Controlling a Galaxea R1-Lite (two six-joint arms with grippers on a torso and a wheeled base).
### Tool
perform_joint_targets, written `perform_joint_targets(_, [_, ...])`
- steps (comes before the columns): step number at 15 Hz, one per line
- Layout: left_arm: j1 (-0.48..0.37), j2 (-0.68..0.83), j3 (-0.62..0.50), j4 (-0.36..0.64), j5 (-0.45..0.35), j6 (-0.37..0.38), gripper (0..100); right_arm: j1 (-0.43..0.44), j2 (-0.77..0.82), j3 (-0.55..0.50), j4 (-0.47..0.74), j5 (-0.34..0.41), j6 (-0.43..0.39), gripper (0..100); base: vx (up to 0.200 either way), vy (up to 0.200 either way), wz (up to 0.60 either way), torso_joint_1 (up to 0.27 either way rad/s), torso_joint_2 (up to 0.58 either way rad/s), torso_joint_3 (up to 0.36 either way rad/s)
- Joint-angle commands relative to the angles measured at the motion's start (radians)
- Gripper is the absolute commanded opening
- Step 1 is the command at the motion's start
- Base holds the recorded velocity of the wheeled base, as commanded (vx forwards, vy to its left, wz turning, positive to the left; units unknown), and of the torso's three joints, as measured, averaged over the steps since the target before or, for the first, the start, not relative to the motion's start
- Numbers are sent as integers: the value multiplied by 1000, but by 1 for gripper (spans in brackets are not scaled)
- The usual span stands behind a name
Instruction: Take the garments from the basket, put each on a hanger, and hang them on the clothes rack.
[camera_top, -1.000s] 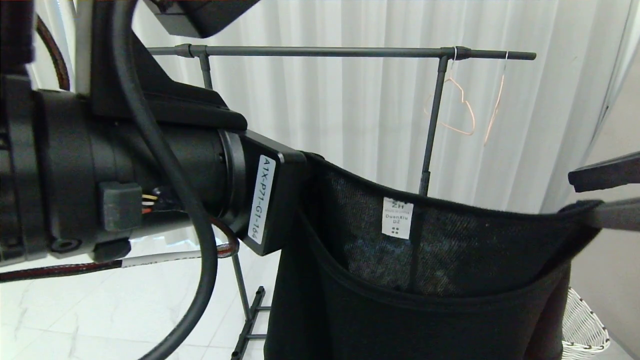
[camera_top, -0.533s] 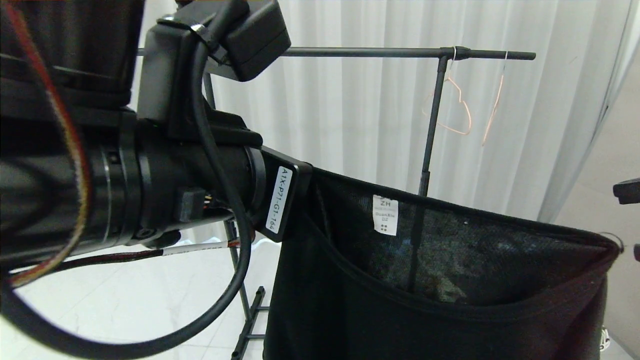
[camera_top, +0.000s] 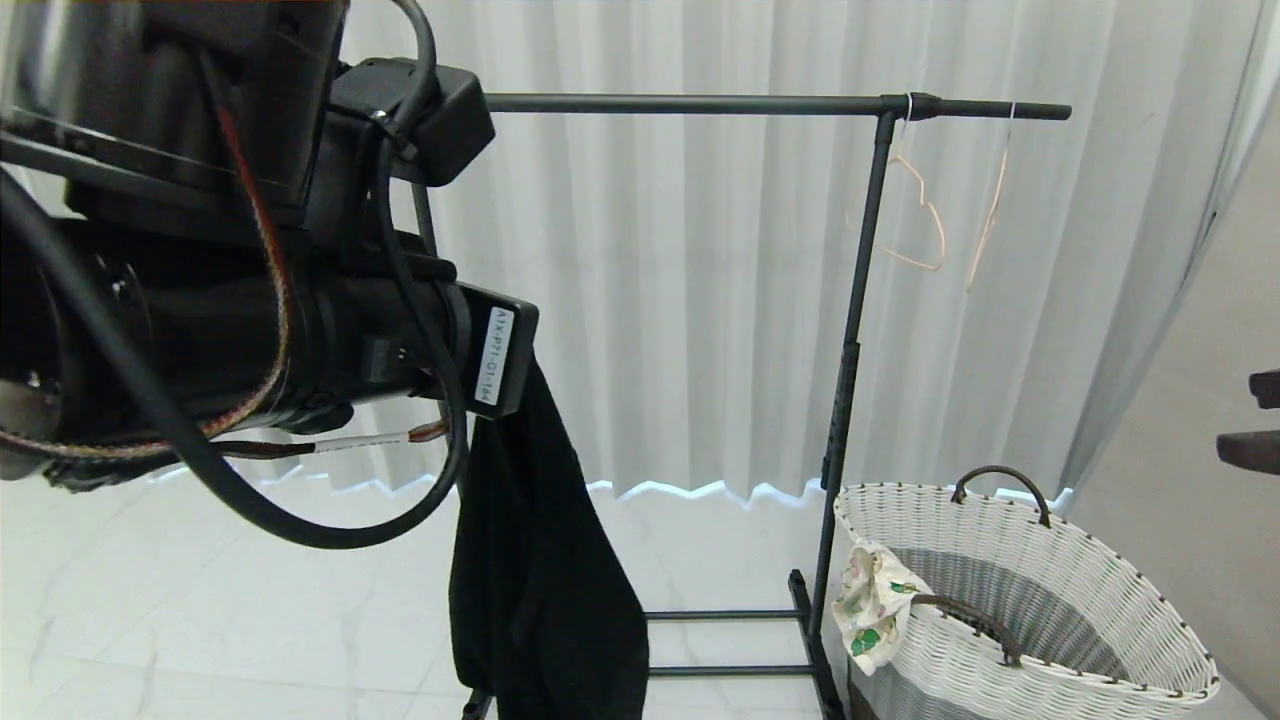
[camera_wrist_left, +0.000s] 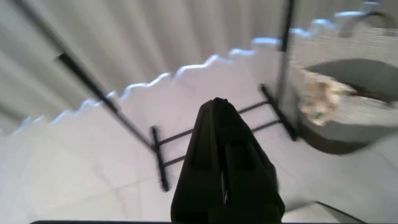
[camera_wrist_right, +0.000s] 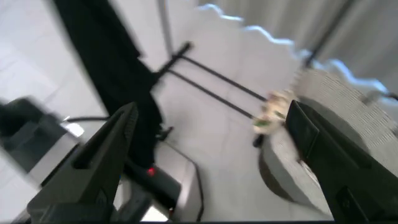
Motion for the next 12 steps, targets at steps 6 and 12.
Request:
perform_joint_targets(6, [221,-176,234,-1,4,54,0,-420,60,87,-2,-185,-160,100,0,0,0,0,0,0])
perform_joint_targets(12, [278,-219,286,-3,6,57,0,-423,88,142,-135,-225,-186,100,0,0,0,7,-36,-25])
